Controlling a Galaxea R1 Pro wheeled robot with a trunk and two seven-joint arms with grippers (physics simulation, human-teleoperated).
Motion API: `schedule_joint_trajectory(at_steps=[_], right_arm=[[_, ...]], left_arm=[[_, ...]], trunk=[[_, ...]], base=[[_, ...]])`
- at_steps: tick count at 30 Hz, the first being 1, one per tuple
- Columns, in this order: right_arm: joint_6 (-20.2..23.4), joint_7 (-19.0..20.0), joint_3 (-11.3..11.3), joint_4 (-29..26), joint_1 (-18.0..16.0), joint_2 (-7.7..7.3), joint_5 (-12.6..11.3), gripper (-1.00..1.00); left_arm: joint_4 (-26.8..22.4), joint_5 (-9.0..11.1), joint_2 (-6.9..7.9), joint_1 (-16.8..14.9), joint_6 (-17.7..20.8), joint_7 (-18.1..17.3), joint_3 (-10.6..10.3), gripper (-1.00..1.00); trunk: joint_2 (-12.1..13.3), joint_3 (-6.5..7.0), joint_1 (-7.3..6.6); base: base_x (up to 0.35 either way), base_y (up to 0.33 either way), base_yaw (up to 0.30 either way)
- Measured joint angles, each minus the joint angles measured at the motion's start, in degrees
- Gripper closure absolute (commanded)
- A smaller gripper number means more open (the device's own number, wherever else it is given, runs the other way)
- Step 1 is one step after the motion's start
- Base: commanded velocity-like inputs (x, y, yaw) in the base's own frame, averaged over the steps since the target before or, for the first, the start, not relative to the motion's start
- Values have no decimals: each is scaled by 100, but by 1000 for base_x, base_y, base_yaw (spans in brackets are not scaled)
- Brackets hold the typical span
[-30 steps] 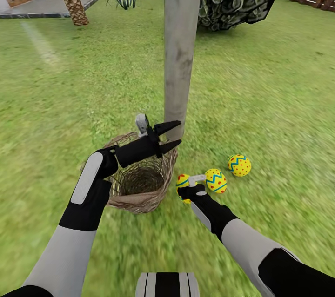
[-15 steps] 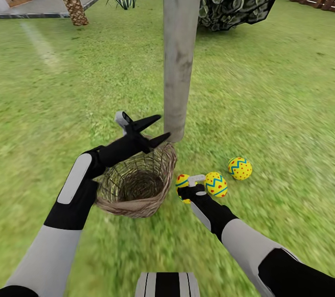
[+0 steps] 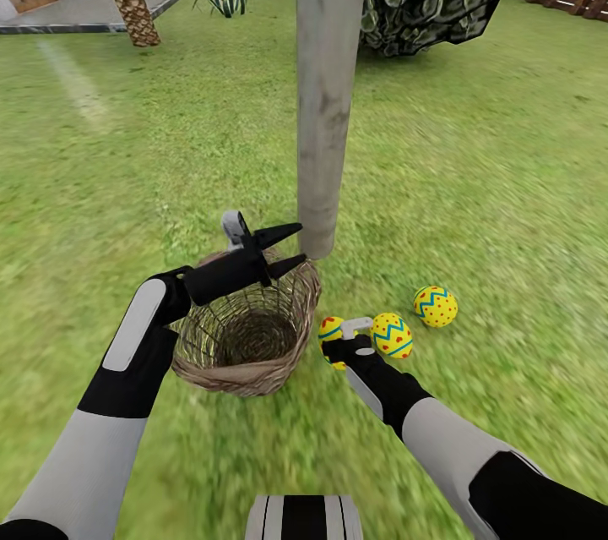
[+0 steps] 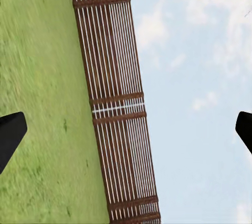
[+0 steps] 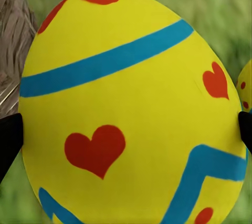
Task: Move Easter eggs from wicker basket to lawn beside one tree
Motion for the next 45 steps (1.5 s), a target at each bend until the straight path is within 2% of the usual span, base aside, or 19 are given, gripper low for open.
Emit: schedule_joint_trajectory(at_steps=[7, 13, 16, 19, 20, 22, 24, 30, 32, 41, 45], right_arm=[[0, 9, -1, 0, 0, -2, 0, 100], [1, 9, -7, -16, 0, -15, -9, 100], [20, -14, -10, -301, 0, -18, -1, 100], [34, -50, -14, -342, 1, -17, -13, 100], [36, -118, -13, -351, 1, -9, -14, 100], [18, -489, -9, -378, 1, 12, -5, 100], [6, -614, -7, -392, 1, 13, -7, 100], [-142, -691, -17, -573, 0, -19, -7, 100], [-102, -676, 15, -544, -64, -9, 4, 100], [100, -763, 15, -522, -87, 7, 30, 100], [228, -892, 14, -460, -87, 7, 29, 100]], left_arm=[[-12, 1, -9, 0, -16, -9, 9, -100], [-9, -5, -8, 0, -17, -4, 34, -100], [-9, -3, -8, 0, -17, -12, 34, -100], [-15, -3, -17, 0, -17, -12, 29, -100], [-17, -4, -21, 0, -17, -12, 23, -100], [-18, -1, -25, 0, -15, -16, 18, -100], [-24, 2, -26, 0, -9, -19, 15, -100], [-27, 6, -35, 0, -8, -20, 9, -100], [-25, 55, 13, 64, 2, -52, 35, -100], [-27, 60, 10, 132, 4, -60, 27, -100], [-27, 58, 9, 132, 3, -62, 26, -100]], trunk=[[0, 0, 0], [-8, -132, 16], [-12, -199, 24], [-16, -265, 31], [-17, -287, 34], [-20, -332, 39], [-22, -376, 44], [-31, -509, 60], [-31, -509, 60], [-31, -509, 60], [-36, -597, 71]], base=[[0, 0, 0], [0, 0, 0], [0, 0, 0], [0, 0, 0], [0, 0, 0], [0, 0, 0], [0, 0, 0], [0, 0, 0], [0, 0, 0], [0, 0, 0], [0, 0, 0]])
